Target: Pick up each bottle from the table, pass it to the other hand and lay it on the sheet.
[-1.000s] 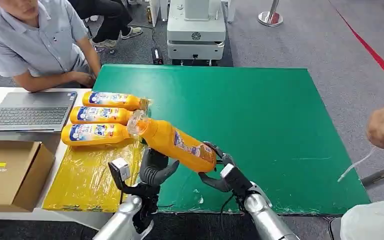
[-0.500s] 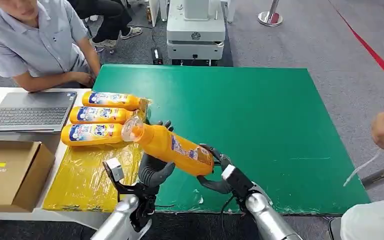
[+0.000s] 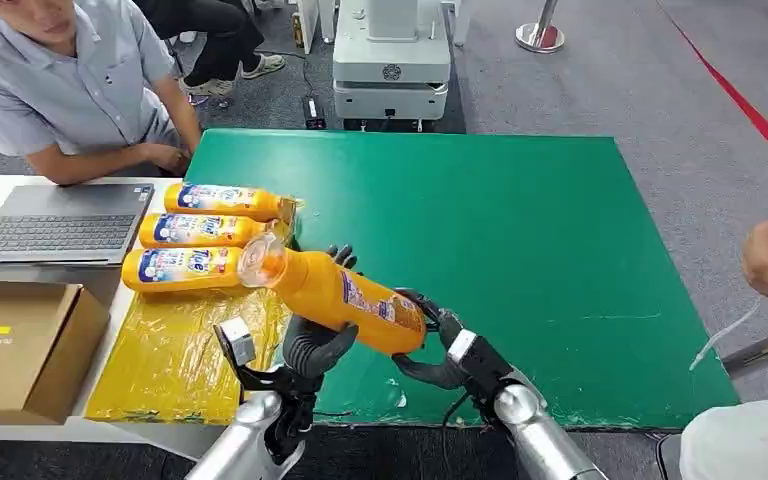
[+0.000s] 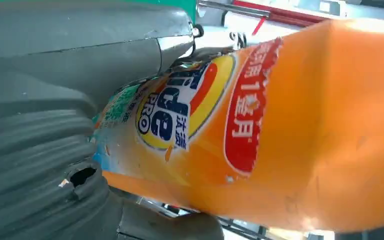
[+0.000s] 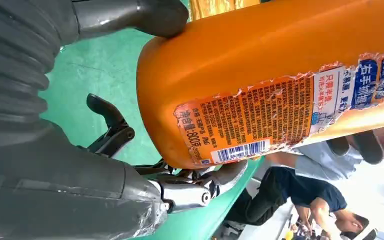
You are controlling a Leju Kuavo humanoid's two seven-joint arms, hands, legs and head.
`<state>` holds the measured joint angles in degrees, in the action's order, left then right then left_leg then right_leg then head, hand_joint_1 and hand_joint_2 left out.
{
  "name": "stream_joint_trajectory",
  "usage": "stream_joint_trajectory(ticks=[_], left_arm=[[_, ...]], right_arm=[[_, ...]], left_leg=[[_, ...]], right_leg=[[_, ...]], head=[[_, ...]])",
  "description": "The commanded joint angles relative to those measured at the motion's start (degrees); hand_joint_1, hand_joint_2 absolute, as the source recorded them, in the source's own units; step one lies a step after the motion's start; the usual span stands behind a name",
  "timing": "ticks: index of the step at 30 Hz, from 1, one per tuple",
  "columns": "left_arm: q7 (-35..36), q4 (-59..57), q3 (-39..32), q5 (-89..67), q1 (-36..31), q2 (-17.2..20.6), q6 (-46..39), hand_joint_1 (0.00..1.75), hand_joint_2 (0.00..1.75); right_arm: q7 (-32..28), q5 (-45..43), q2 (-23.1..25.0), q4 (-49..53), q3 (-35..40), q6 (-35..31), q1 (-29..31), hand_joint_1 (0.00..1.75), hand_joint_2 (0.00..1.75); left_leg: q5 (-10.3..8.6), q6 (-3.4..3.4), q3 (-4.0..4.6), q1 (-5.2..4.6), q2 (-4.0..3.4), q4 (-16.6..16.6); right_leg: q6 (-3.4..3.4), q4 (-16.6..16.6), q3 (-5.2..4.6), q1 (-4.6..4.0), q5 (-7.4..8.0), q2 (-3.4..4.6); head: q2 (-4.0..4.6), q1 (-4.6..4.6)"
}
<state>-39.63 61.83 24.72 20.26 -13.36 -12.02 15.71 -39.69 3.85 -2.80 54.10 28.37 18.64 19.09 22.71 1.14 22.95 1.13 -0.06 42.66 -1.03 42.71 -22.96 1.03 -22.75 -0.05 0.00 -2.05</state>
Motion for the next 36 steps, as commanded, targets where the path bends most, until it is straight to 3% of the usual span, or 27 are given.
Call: stream_joint_trajectory(ticks=[1,7,10,11,12,14,15,20,26,29,36], left_arm=[[-0.4,1.2,-1.2,-0.8,-2.7,-0.9,1.2,1.75,1.75],[-0.4,1.7,-1.5,-1.4,-2.6,-0.9,0.8,1.75,1.75],[-0.4,2.6,-2.2,-2.8,-2.2,-0.8,-0.2,1.75,1.75],[-0.4,2.9,-2.1,-3.8,-2.1,-0.6,-1.2,1.75,1.75],[-0.4,2.9,-2.1,-3.8,-2.1,-0.6,-1.2,1.75,1.75],[-0.4,2.9,-2.1,-3.8,-2.1,-0.6,-1.2,1.75,1.75],[-0.4,3.5,-1.5,-6.3,-2.2,0.0,-4.1,1.75,1.75],[4.8,7.4,1.5,-19.7,-3.0,4.8,-17.3,1.75,1.75],[12.3,14.1,3.4,-33.6,-5.3,13.0,-21.3,1.75,1.75],[18.8,15.6,5.0,-48.2,-9.0,19.0,-24.9,1.75,1.75],[28.1,13.9,7.0,-66.3,-15.9,25.2,-25.1,1.75,1.75]], right_arm=[[-0.3,0.0,0.1,-0.5,0.7,0.6,3.3,1.75,1.75],[-0.3,0.1,0.1,-0.9,0.7,0.7,3.6,1.75,1.75],[-0.3,0.5,0.2,-2.7,0.7,0.7,4.1,1.5,1.75],[-0.3,0.6,0.1,-3.7,0.2,1.6,4.2,0.58,1.75],[-0.3,0.6,0.1,-3.7,0.2,1.6,4.2,0.28,1.75],[-0.3,0.6,0.1,-3.7,0.2,1.6,4.2,0.28,1.75],[-0.3,0.6,-0.2,-3.7,-0.2,1.2,3.8,0.02,1.75],[-0.3,1.1,-0.6,-4.2,-2.8,-0.5,1.9,0.0,1.75],[-0.3,1.9,-0.2,-3.3,-4.5,-3.0,-0.5,0.0,1.75],[-0.3,2.7,-0.1,-3.5,-5.3,-4.8,-1.3,0.0,1.75],[-0.3,2.5,0.3,-3.2,-6.2,-5.1,-2.0,0.0,1.75]], left_leg=[[0.0,0.0,0.0,0.0,0.0,0.0],[0.0,0.0,0.0,0.0,0.0,0.0],[0.0,0.0,0.0,0.0,0.0,0.0],[0.0,0.0,0.0,0.0,0.0,0.0],[0.0,0.0,0.0,0.0,0.0,0.0],[0.0,0.0,0.0,0.0,0.0,0.0],[0.0,0.0,0.0,0.0,0.0,0.0],[0.0,0.0,0.0,0.0,0.0,0.0],[0.0,0.0,0.0,0.0,0.0,0.0],[0.0,0.0,0.0,0.0,0.0,0.0],[0.0,0.0,0.0,0.0,0.0,0.0]], right_leg=[[0.0,0.0,0.0,0.0,0.0,0.0],[0.0,0.0,0.0,0.0,0.0,0.0],[0.0,0.0,0.0,0.0,0.0,0.0],[0.0,0.0,0.0,0.0,0.0,0.0],[0.0,0.0,0.0,0.0,0.0,0.0],[0.0,0.0,0.0,0.0,0.0,0.0],[0.0,0.0,0.0,0.0,0.0,0.0],[0.0,0.0,0.0,0.0,0.0,0.0],[0.0,0.0,0.0,0.0,0.0,0.0],[0.0,0.0,0.0,0.0,0.0,0.0],[0.0,0.0,0.0,0.0,0.0,0.0]], head=[[0.0,-0.04],[0.0,0.0],[0.0,-0.11],[0.0,-0.07],[0.0,-0.07],[0.0,0.0],[0.0,0.0],[0.0,-0.09],[0.0,-0.07],[0.0,-0.06],[0.0,-0.04]])
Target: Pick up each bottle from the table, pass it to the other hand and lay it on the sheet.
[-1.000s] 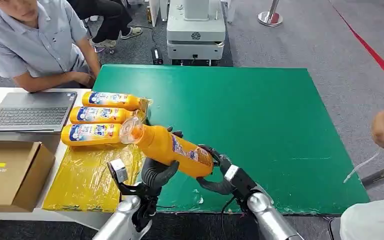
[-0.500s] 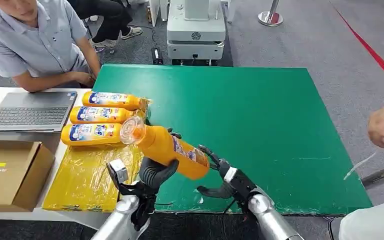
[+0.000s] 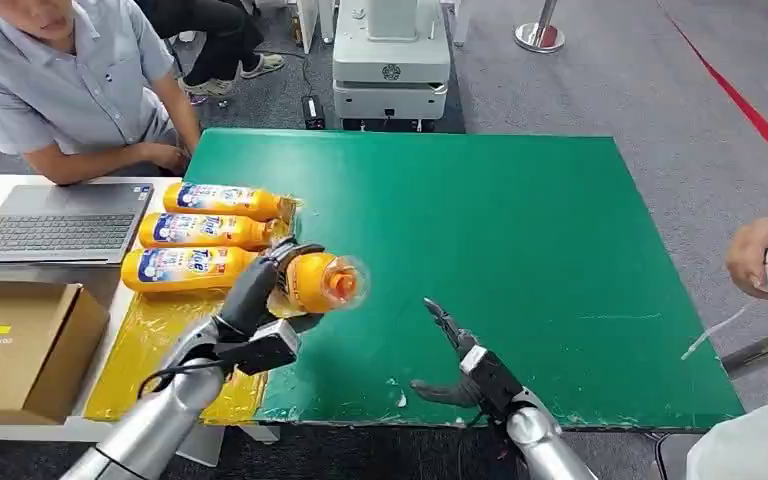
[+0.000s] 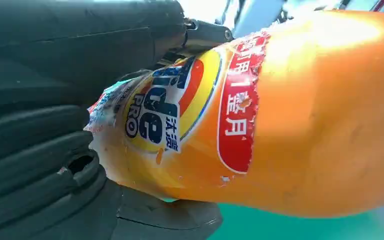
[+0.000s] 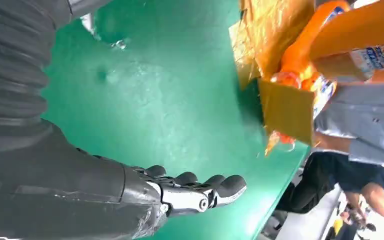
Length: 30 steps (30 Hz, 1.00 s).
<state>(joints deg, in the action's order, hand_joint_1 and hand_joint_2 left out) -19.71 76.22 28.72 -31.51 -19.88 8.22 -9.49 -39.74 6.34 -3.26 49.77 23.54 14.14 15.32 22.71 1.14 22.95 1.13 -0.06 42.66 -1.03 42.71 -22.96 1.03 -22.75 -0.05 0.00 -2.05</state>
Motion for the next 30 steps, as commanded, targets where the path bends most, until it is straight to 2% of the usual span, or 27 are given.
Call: stream_joint_trajectory(ticks=[1,6,9,11,13,18,20,23,26,30], left_arm=[[9.6,-1.2,3.6,-16.6,-10.6,5.5,1.2,1.75,1.75],[14.5,-6.2,7.2,-21.3,-18.3,8.2,15.0,1.75,1.75],[14.8,-6.4,7.0,-20.4,-18.6,8.5,16.6,1.75,1.75],[15.5,-6.7,7.8,-18.4,-18.6,10.1,22.5,1.75,1.75],[15.3,-6.5,7.2,-16.5,-17.5,11.6,23.9,1.75,1.75],[15.4,-6.3,7.4,-16.3,-17.1,12.4,24.3,1.75,1.75],[16.2,-5.0,7.4,-15.3,-16.5,14.3,25.1,1.75,1.75],[16.5,0.1,2.6,-9.2,-10.4,16.5,22.6,1.75,1.75],[18.0,3.6,0.2,-8.8,-4.4,17.1,19.2,1.75,1.75],[19.4,3.3,0.8,-10.6,-2.6,15.6,17.9,1.75,1.75]], right_arm=[[-0.3,0.0,0.8,1.2,-1.6,-0.8,1.6,0.0,1.75],[-0.3,-0.1,0.4,3.2,-4.2,-1.5,-0.7,0.0,1.75],[-0.3,-0.2,0.3,3.6,-4.7,-1.4,-1.1,0.0,1.75],[-0.3,-0.1,0.2,4.0,-5.7,-1.8,-2.0,0.0,1.75],[-0.3,-0.2,0.1,4.7,-6.2,-2.0,-3.0,0.0,1.75],[-0.3,-0.1,0.1,4.9,-6.5,-2.2,-3.2,0.0,1.75],[-0.3,-0.1,0.3,5.0,-7.3,-2.5,-3.7,0.0,1.75],[-0.3,-0.1,0.4,5.9,-8.4,-2.6,-5.0,0.0,1.75],[-0.3,0.2,0.8,5.9,-8.8,-2.7,-5.5,0.0,1.75],[-0.3,0.2,1.0,5.7,-9.0,-2.6,-5.5,0.0,1.75]], left_leg=[[0.0,0.0,0.0,0.0,0.0,0.0],[0.0,0.0,0.0,0.0,0.0,0.0],[0.0,0.0,0.0,0.0,0.0,0.0],[0.0,0.0,0.0,0.0,0.0,0.0],[0.0,0.0,0.0,0.0,0.0,0.0],[0.0,0.0,0.0,0.0,0.0,0.0],[0.0,0.0,0.0,0.0,0.0,0.0],[0.0,0.0,0.0,0.0,0.0,0.0],[0.0,0.0,0.0,0.0,0.0,0.0],[0.0,0.0,0.0,0.0,0.0,0.0]], right_leg=[[0.0,0.0,0.0,0.0,0.0,0.0],[0.0,0.0,0.0,0.0,0.0,0.0],[0.0,0.0,0.0,0.0,0.0,0.0],[0.0,0.0,0.0,0.0,0.0,0.0],[0.0,0.0,0.0,0.0,0.0,0.0],[0.0,0.0,0.0,0.0,0.0,0.0],[0.0,0.0,0.0,0.0,0.0,0.0],[0.0,0.0,0.0,0.0,0.0,0.0],[0.0,0.0,0.0,0.0,0.0,0.0],[0.0,0.0,0.0,0.0,0.0,0.0]], head=[[0.0,-0.07],[0.0,-0.06],[0.0,-0.09],[0.0,-0.18],[0.0,-0.09],[0.0,-0.09],[0.0,-0.09],[0.0,-0.3],[0.0,-0.11],[0.0,0.02]])
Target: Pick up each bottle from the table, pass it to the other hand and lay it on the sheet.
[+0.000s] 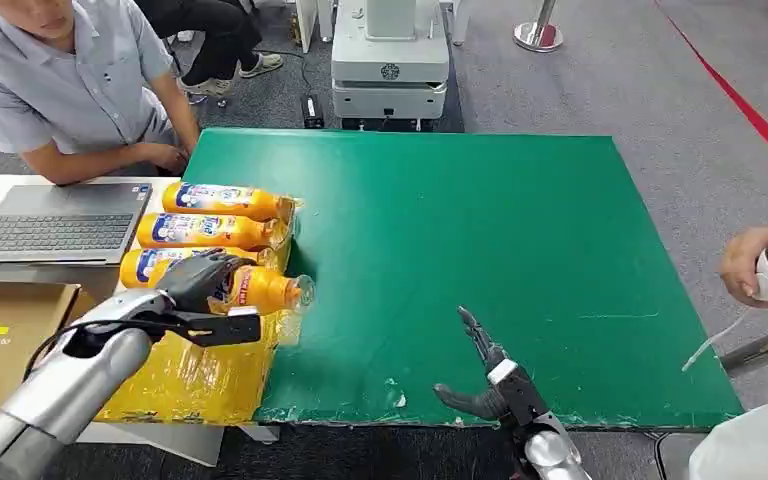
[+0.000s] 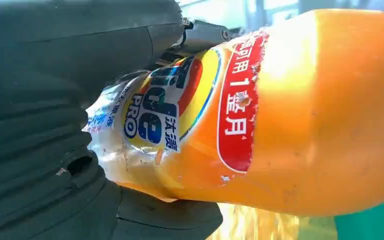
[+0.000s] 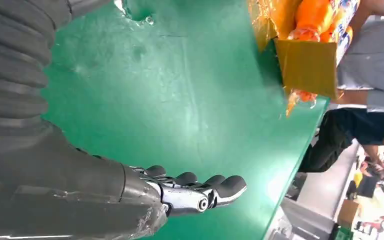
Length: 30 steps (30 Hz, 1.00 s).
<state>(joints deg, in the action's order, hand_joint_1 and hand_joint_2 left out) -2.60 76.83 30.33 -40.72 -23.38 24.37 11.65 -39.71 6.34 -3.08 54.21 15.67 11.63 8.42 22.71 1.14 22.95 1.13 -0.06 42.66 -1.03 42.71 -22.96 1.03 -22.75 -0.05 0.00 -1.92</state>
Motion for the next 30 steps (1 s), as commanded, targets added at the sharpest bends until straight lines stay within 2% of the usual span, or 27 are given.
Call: stream_joint_trajectory(ticks=[1,4,10,15,17,23,30], left_arm=[[2.4,2.3,-0.8,-1.2,1.0,-1.0,-3.1,1.75,1.75],[1.1,-0.4,-1.1,2.5,2.0,-3.1,-0.3,1.75,1.75],[0.4,-1.4,-1.0,3.5,2.9,-3.1,0.7,1.75,1.75],[2.1,-5.9,0.9,-3.3,4.1,-6.8,-5.0,1.75,1.75],[3.4,-9.3,2.3,-9.0,1.6,-10.0,-8.9,1.75,1.75],[5.6,-17.2,6.0,-15.1,-4.7,-16.3,-8.1,1.75,1.75],[5.7,-18.4,5.7,-14.9,-5.1,-16.7,-7.9,1.75,1.75]], right_arm=[[-0.3,0.2,0.9,1.1,-1.1,0.1,1.5,0.0,1.75],[-0.3,0.6,1.3,0.5,-1.0,0.1,2.1,0.0,1.75],[-0.3,0.7,1.5,0.3,-0.7,0.3,2.4,0.0,1.75],[-0.3,0.9,1.7,-0.5,-0.6,0.7,2.8,0.0,1.75],[-0.3,1.2,1.7,-1.0,-0.2,1.2,3.5,0.0,1.75],[-0.3,1.4,2.2,-2.1,0.7,1.8,4.6,0.0,1.75],[-0.3,1.5,2.4,-2.6,0.7,1.8,5.0,0.0,1.75]], left_leg=[[0.0,0.0,0.0,0.0,0.0,0.0],[0.0,0.0,0.0,0.0,0.0,0.0],[0.0,0.0,0.0,0.0,0.0,0.0],[0.0,0.0,0.0,0.0,0.0,0.0],[0.0,0.0,0.0,0.0,0.0,0.0],[0.0,0.0,0.0,0.0,0.0,0.0],[0.0,0.0,0.0,0.0,0.0,0.0]], right_leg=[[0.0,0.0,0.0,0.0,0.0,0.0],[0.0,0.0,0.0,0.0,0.0,0.0],[0.0,0.0,0.0,0.0,0.0,0.0],[0.0,0.0,0.0,0.0,0.0,0.0],[0.0,0.0,0.0,0.0,0.0,0.0],[0.0,0.0,0.0,0.0,0.0,0.0],[0.0,0.0,0.0,0.0,0.0,0.0]], head=[[0.0,-0.26],[0.0,-0.39],[0.0,-0.22],[0.0,-0.39],[0.0,-0.24],[0.0,-0.35],[0.0,-0.15]])
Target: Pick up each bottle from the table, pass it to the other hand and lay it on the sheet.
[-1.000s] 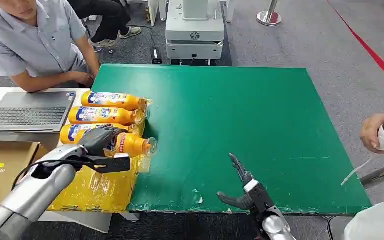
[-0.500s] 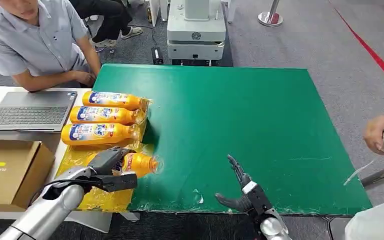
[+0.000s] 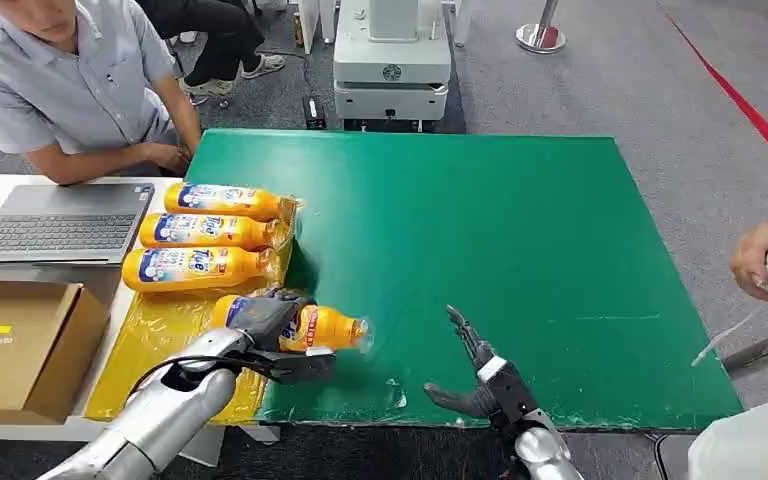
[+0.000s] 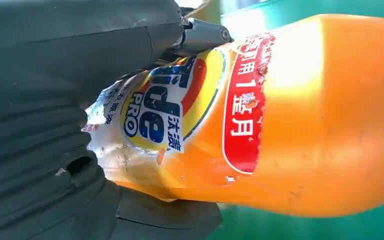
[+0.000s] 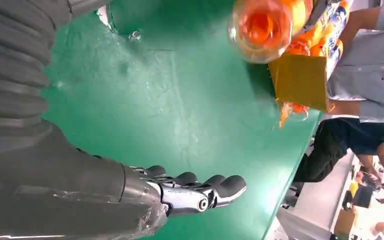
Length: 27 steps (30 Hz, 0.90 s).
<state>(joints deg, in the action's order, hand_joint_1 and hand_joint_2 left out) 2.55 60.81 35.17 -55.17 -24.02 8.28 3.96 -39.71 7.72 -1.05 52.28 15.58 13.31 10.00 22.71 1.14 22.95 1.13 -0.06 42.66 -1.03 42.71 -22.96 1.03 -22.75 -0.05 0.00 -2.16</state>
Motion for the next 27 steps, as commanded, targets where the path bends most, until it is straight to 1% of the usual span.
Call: stream_joint_trajectory(ticks=[1,4,7,10,13,14,16,22,27], left_arm=[[-0.9,-5.0,-0.3,1.8,-5.0,-1.9,1.0,1.75,1.75],[-2.2,-10.0,-0.1,1.3,-7.0,-2.6,0.8,1.75,1.75],[-2.9,-12.0,0.3,0.6,-7.8,-2.9,0.1,1.75,1.75],[0.8,-15.2,1.1,-2.7,-10.4,-4.1,-0.7,1.75,1.75],[2.2,-17.0,0.7,-3.3,-11.6,-4.5,-0.7,1.75,1.75],[4.3,-18.9,0.0,-4.0,-12.7,-4.9,-1.4,1.75,1.75],[5.5,-20.9,-0.5,-4.7,-13.6,-5.3,-2.1,1.75,1.75],[6.8,-26.7,-1.2,-7.0,-16.3,-6.3,-3.9,1.75,1.75],[7.0,-27.6,-1.2,-7.4,-16.9,-6.3,-3.7,1.75,1.75]], right_arm=[[-0.3,-0.2,0.4,-0.9,1.0,0.6,3.7,0.0,1.75],[-0.3,-0.7,1.0,-1.6,1.0,0.8,4.5,0.0,1.75],[-0.3,-0.8,1.1,-2.1,1.1,1.0,4.8,0.0,1.75],[-0.3,-1.2,1.4,-2.4,0.7,1.1,5.1,0.0,1.75],[-0.3,-1.3,1.6,-2.5,0.5,1.1,5.0,0.0,1.75],[-0.3,-1.3,1.8,-2.9,0.3,1.2,5.0,0.0,1.75],[-0.3,-1.1,2.1,-3.6,0.4,1.2,5.3,0.0,1.75],[-0.3,-1.1,2.7,-4.9,0.1,1.3,6.1,0.0,1.75],[-0.3,-1.2,2.8,-5.1,0.0,1.4,6.1,0.0,1.75]], left_leg=[[0.0,0.0,0.0,0.0,0.0,0.0],[0.0,0.0,0.0,0.0,0.0,0.0],[0.0,0.0,0.0,0.0,0.0,0.0],[0.0,0.0,0.0,0.0,0.0,0.0],[0.0,0.0,0.0,0.0,0.0,0.0],[0.0,0.0,0.0,0.0,0.0,0.0],[0.0,0.0,0.0,0.0,0.0,0.0],[0.0,0.0,0.0,0.0,0.0,0.0],[0.0,0.0,0.0,0.0,0.0,0.0]], right_leg=[[0.0,0.0,0.0,0.0,0.0,0.0],[0.0,0.0,0.0,0.0,0.0,0.0],[0.0,0.0,0.0,0.0,0.0,0.0],[0.0,0.0,0.0,0.0,0.0,0.0],[0.0,0.0,0.0,0.0,0.0,0.0],[0.0,0.0,0.0,0.0,0.0,0.0],[0.0,0.0,0.0,0.0,0.0,0.0],[0.0,0.0,0.0,0.0,0.0,0.0],[0.0,0.0,0.0,0.0,0.0,0.0]], head=[[0.0,0.07],[0.0,-0.09],[0.0,-0.15],[0.0,0.07],[0.0,-0.02],[0.0,-0.11],[0.0,-0.13],[0.0,-0.04],[0.0,-0.07]])
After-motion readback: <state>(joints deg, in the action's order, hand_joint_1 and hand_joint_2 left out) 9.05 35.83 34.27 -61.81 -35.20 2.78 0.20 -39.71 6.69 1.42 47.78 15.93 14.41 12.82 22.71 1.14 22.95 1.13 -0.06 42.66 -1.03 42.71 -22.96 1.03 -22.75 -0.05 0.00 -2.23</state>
